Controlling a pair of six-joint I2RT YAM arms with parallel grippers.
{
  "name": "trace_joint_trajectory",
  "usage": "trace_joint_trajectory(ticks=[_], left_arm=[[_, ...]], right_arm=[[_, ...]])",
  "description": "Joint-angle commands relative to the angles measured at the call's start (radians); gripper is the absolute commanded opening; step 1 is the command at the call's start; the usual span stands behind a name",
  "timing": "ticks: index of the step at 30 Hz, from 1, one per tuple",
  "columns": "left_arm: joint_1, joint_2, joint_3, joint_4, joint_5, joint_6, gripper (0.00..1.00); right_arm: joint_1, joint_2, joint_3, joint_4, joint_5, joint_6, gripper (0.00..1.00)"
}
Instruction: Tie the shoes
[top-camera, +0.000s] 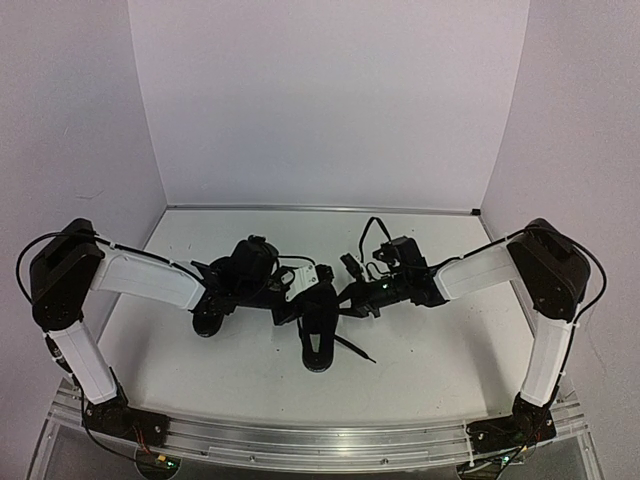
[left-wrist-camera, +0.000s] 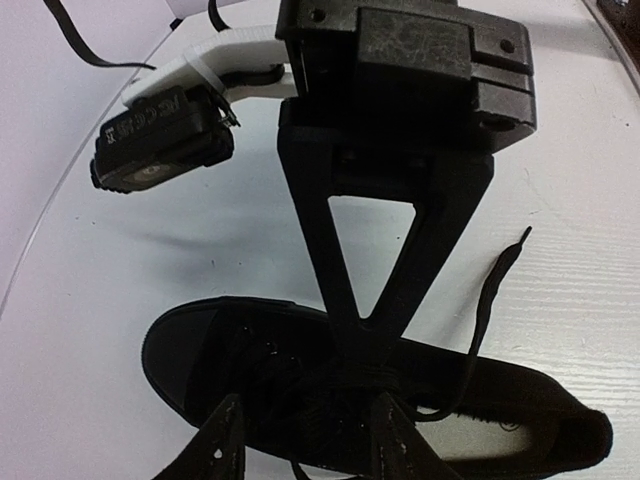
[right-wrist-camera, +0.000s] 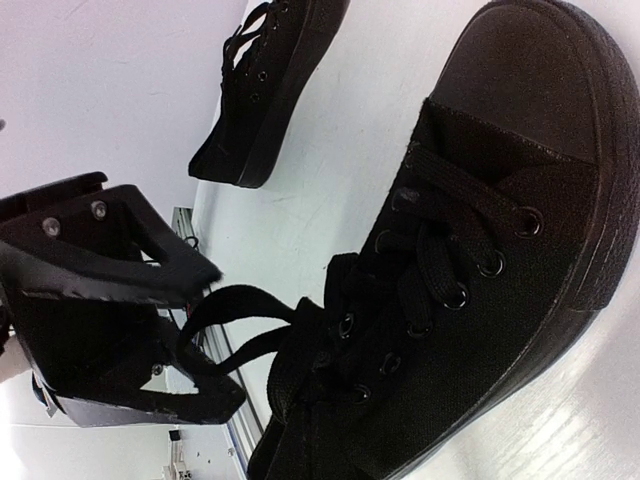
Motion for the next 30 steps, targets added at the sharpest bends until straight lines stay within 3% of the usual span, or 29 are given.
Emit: trace_joint_trajectory(ticks=[1, 7, 9, 30], left_arm=[[0.002, 0.018, 0.043, 0.018, 0.039, -0.021, 0.3], [0.002, -0.028, 0.011, 0.007, 0.058, -0.032, 0.05], [0.001, -0.046, -0.007, 0.013, 0.053, -0.045, 0.0], [0.004, -0.099, -0.112, 0.011, -0.101, -0.104, 0.0]], right_arm=[[0.0, -0.056, -0.01, 0.03, 0.005, -0.004, 0.0], [-0.001, -0.08, -0.036, 0.03, 0.021, -0.003, 0.0], [-0.001, -0.091, -0.049, 0.03, 0.027, -0.003, 0.0], [-0.002, -0.123, -0.151, 0.012, 0.096, -0.002, 0.0]])
